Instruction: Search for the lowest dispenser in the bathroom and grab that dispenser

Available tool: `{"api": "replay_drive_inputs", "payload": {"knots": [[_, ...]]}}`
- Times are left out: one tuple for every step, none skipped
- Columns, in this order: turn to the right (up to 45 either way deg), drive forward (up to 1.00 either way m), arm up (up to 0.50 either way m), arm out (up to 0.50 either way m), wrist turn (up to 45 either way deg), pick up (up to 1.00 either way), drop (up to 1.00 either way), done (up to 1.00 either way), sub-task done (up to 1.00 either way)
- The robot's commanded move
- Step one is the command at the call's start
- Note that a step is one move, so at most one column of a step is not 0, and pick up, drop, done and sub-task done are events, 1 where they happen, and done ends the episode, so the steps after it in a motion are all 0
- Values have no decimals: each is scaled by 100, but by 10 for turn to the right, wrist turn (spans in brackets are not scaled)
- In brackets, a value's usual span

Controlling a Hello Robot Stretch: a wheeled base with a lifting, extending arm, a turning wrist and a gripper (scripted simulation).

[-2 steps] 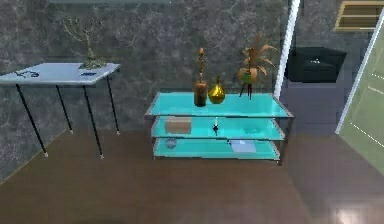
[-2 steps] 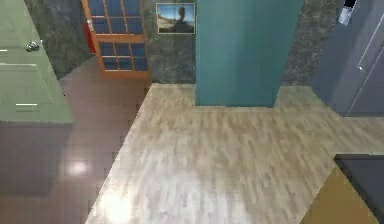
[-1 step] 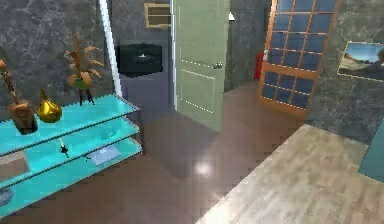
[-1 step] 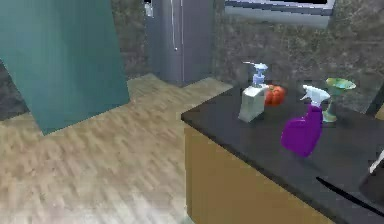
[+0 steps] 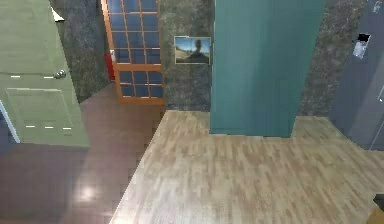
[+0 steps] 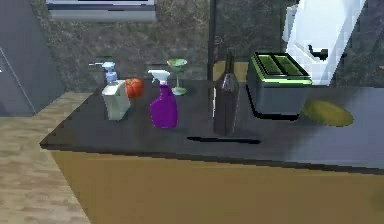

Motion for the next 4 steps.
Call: {"api": "replay_drive_inputs", "payload": {"knots": [[30,0,0,0,0,0,0,0,0],[0,75,0,0,0,0,0,0,0],[420,0,0,0,0,0,0,0,0],[0,45,0,0,0,0,0,0,0]]}}
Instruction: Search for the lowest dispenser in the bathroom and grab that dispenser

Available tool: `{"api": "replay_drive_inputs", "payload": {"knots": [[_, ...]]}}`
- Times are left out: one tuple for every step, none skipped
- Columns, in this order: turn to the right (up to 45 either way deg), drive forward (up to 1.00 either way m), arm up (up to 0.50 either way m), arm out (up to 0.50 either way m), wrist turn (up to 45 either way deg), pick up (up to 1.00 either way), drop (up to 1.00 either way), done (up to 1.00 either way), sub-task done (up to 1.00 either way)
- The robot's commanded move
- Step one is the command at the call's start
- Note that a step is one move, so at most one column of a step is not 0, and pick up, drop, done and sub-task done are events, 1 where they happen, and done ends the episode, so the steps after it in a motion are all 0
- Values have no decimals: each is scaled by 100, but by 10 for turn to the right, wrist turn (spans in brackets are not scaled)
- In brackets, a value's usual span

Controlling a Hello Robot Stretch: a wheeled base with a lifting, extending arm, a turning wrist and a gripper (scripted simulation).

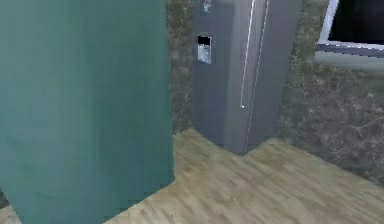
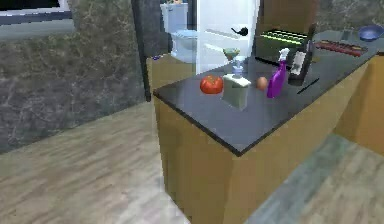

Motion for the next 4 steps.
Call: {"api": "replay_drive_inputs", "payload": {"knots": [[450,0,0,0,0,0,0,0,0],[0,10,0,0,0,0,0,0,0],[-90,0,0,0,0,0,0,0,0],[0,95,0,0,0,0,0,0,0]]}}
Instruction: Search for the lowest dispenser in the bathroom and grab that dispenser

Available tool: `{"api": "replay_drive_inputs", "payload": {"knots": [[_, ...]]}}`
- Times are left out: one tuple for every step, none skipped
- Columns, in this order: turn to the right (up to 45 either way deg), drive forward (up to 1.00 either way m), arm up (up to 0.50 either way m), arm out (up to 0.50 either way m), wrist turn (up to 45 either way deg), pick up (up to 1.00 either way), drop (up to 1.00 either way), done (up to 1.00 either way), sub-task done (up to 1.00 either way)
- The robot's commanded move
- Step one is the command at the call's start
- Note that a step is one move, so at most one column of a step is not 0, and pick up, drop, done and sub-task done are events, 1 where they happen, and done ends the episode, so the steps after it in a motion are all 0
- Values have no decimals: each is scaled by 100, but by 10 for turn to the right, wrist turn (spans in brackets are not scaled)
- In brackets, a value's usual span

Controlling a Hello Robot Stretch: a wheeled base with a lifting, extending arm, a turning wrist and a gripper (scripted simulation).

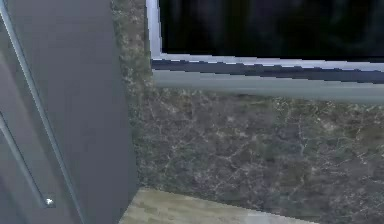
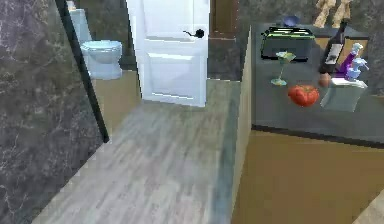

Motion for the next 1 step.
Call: {"api": "replay_drive_inputs", "payload": {"knots": [[450,0,0,0,0,0,0,0,0]]}}
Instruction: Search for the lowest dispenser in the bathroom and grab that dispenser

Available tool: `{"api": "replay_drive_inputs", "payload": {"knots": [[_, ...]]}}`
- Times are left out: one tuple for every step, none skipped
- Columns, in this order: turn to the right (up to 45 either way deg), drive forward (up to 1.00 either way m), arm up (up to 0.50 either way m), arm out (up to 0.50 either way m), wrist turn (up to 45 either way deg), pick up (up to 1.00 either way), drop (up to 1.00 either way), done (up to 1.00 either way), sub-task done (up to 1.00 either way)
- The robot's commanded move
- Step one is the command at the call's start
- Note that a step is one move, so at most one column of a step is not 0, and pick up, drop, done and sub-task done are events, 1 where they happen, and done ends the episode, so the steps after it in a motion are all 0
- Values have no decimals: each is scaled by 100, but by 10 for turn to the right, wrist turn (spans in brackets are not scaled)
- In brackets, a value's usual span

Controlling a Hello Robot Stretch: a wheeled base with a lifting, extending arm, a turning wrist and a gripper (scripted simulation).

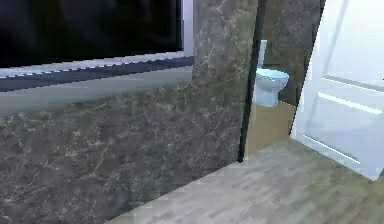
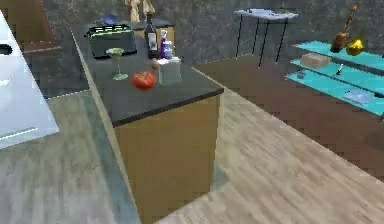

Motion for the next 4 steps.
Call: {"api": "replay_drive_inputs", "payload": {"knots": [[360,0,0,0,0,0,0,0,0],[0,100,0,0,0,0,0,0,0],[0,60,0,0,0,0,0,0,0],[-360,0,0,0,0,0,0,0,0]]}}
